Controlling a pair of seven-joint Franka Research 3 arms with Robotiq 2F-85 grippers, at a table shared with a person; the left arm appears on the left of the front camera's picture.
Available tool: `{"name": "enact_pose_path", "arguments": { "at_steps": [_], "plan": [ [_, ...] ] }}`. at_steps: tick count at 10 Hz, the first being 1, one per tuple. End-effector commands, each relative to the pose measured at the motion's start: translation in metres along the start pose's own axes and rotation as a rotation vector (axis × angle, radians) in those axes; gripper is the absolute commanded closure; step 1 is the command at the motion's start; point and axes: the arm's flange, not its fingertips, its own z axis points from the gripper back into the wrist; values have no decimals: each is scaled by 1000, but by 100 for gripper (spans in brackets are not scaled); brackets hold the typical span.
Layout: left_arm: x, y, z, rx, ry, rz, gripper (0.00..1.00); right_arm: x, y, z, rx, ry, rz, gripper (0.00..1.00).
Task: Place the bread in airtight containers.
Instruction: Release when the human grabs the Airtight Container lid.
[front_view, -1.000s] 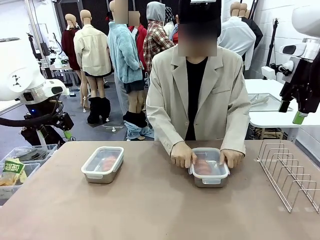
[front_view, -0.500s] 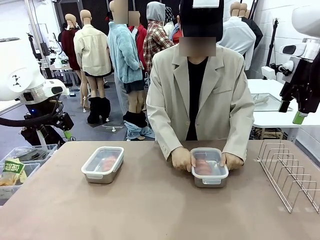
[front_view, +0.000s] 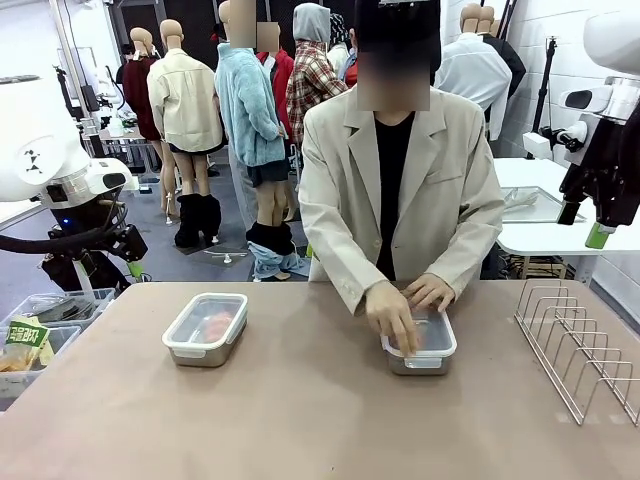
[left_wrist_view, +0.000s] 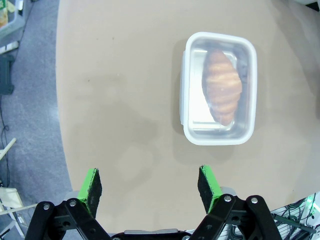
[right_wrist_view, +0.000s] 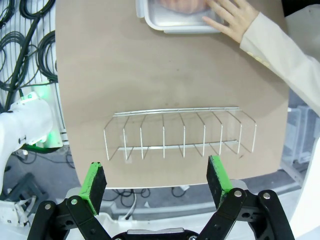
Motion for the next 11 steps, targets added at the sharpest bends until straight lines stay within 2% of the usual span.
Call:
{"name": "enact_pose_path", "arguments": {
  "at_steps": [1, 11],
  "plan": [
    [0, 1, 1, 8, -2, 9, 0, 1, 3, -4, -10, -17, -4, 0],
    [0, 0, 0, 0, 0, 0, 0, 1, 3, -4, -10, -17, -4, 0]
  ]
}}
